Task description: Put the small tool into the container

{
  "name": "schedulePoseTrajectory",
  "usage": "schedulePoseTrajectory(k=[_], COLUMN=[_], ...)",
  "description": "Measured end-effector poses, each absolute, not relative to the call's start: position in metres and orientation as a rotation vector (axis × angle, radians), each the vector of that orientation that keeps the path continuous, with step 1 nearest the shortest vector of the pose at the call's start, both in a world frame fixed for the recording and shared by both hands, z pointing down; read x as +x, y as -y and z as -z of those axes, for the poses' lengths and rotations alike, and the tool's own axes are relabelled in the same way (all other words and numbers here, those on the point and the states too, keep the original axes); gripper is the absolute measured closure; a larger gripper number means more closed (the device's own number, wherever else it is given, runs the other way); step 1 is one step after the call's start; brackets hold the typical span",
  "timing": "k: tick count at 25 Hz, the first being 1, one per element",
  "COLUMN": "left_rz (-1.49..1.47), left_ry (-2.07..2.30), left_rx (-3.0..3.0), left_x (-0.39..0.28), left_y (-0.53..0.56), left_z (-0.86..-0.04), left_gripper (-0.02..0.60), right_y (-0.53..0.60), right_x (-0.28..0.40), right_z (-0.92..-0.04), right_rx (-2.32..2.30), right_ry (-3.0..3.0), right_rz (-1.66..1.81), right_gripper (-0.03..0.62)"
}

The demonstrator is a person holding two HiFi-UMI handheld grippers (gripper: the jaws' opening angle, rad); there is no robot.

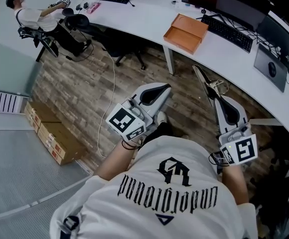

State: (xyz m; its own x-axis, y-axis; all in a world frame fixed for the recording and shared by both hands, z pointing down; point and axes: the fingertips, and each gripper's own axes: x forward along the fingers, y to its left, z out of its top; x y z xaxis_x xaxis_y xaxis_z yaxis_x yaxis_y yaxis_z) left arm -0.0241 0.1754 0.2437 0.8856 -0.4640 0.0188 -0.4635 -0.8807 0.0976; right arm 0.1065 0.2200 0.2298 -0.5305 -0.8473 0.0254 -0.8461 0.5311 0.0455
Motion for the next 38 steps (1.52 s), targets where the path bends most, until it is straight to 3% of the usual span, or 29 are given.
schedulePoseTrajectory(k=[22, 38], left_rz=[-0.037, -0.055], left_ry=[0.572, 0.693], left_rx=[2.982, 2.930], left_x=[-0.116, -0.114], left_y=[-0.006, 0.049], left_z=[-0.247, -0.258], left_gripper=[0.568, 0.568], right_y=[-0.032, 0.029], right_x=[0.011, 0.032], right_z=[-0.220, -0.242], right_rx=[1.565, 1.500], right_ry=[2.657, 2.683], right_rz=[0.056, -0.010], right_gripper=[0.572, 0.572])
